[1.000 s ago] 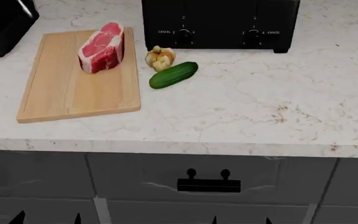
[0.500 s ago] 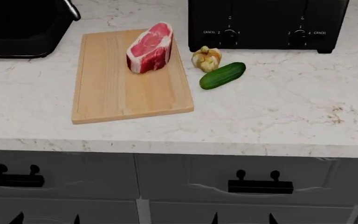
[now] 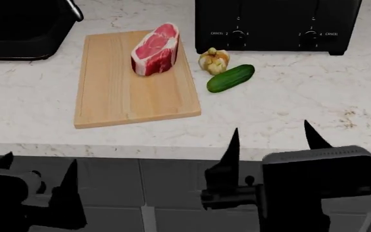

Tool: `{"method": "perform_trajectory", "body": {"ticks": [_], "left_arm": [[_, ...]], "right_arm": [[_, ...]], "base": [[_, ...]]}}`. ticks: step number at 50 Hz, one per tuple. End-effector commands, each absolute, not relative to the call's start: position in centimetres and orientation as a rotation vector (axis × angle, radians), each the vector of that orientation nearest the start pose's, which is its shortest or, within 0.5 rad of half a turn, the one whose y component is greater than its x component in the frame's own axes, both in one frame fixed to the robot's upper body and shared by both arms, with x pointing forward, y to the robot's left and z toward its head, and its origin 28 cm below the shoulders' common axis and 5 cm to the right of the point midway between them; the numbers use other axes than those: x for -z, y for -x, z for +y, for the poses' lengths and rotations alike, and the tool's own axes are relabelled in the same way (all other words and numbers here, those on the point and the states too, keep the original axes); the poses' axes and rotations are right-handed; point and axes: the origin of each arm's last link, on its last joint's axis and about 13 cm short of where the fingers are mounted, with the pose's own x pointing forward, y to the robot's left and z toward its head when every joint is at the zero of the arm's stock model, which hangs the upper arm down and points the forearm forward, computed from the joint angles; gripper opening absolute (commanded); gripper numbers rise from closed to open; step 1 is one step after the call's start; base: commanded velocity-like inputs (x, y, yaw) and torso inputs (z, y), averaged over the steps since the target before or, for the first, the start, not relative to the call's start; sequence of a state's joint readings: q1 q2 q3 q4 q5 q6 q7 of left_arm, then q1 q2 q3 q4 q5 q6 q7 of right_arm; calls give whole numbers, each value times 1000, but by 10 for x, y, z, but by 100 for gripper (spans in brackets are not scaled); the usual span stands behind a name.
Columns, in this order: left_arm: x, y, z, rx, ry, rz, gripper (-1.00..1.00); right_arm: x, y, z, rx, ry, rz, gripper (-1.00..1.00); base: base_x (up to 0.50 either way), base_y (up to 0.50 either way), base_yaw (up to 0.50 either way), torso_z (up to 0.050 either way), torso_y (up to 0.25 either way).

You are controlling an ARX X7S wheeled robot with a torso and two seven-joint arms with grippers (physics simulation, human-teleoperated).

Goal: Clear the non-vegetable object off the cutting board and place the vegetables onto it.

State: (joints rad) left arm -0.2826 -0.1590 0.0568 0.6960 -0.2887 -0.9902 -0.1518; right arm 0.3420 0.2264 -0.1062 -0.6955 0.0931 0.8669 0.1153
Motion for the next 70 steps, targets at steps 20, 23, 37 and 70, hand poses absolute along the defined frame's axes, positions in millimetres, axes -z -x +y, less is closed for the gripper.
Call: {"method": "perform_trajectory", "body": {"ticks": [20,23,37,70], "left_arm": [[-307,-286,220,178,-180,-103,100],[-318,-293,218,190,-186,-110,100],[-347,-292,220,205,-201,-145,100],[-347,-277,215,270,-228,-125,100]], "right_arm": [[-323,-278,-125,-110,311,-195,100],[-338,-278,-127,-114,293,-210,100],[-363,-275,-122,-138,294,-234,100],[-365,-255,-119,-160,307,-243,100]], "base": [[0,0,0,0,0],[0,0,0,0,0],[466,0,0,0,0],[478,0,0,0,1]]}}
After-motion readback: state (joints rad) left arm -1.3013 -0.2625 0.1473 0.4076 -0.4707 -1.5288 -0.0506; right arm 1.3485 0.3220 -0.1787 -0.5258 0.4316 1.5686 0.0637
